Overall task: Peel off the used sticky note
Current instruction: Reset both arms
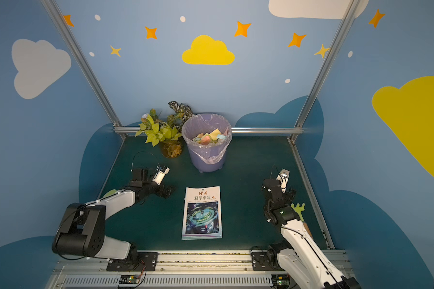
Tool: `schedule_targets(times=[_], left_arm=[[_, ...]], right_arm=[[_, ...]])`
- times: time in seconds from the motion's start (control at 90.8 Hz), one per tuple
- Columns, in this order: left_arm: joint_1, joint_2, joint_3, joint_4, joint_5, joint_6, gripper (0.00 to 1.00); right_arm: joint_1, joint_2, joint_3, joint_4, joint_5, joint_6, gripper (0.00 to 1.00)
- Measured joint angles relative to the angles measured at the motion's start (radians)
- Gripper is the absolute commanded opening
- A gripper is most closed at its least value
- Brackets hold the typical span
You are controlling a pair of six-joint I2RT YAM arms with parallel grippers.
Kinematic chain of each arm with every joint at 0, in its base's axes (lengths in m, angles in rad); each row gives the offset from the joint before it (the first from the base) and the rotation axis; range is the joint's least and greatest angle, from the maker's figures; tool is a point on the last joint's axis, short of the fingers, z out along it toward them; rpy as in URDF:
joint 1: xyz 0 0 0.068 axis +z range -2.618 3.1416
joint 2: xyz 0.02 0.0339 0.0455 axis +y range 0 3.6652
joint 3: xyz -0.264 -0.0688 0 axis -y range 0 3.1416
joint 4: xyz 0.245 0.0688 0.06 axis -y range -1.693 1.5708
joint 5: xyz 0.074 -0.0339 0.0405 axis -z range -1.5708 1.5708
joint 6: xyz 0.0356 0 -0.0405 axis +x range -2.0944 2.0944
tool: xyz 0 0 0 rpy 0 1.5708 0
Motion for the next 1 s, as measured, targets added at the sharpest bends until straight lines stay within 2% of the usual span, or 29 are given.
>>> schedule_targets(times=[0.099,0.165,0.33,0.441,0.562,0.716,0.837,1.002], left_arm=[[0.002,0.016,-0.045,0.141,-0.023,-0.021,1.00],[0.004,0.016,-0.078,0.240,-0.034,-0.031,1.00],[0.027,0.018,-0.168,0.467,-0.054,-0.066,1.00],[0.034,0.071,-0.259,0.676,-0.068,-0.080,1.00],[0.030,0.084,-0.282,0.686,-0.111,-0.094,1.00],[0.035,0.090,-0.246,0.733,-0.143,-0.116,1.00],[0.038,0.090,-0.244,0.748,-0.160,-0.126,1.00],[0.038,0.090,-0.244,0.753,-0.165,-0.129,1.00]], right_arm=[[-0.104,0.101,-0.012,0.112,-0.036,-0.030,0.97],[-0.129,0.166,-0.039,0.209,-0.057,-0.058,0.97],[-0.139,0.321,-0.147,0.459,-0.112,-0.117,0.97],[-0.139,0.360,-0.188,0.592,-0.139,-0.161,0.97],[-0.140,0.454,-0.228,0.824,-0.190,-0.202,0.98],[-0.150,0.607,-0.130,0.824,-0.302,-0.286,0.98],[-0.189,0.608,-0.072,0.809,-0.378,-0.307,0.98],[-0.199,0.607,-0.066,0.798,-0.417,-0.323,0.98]])
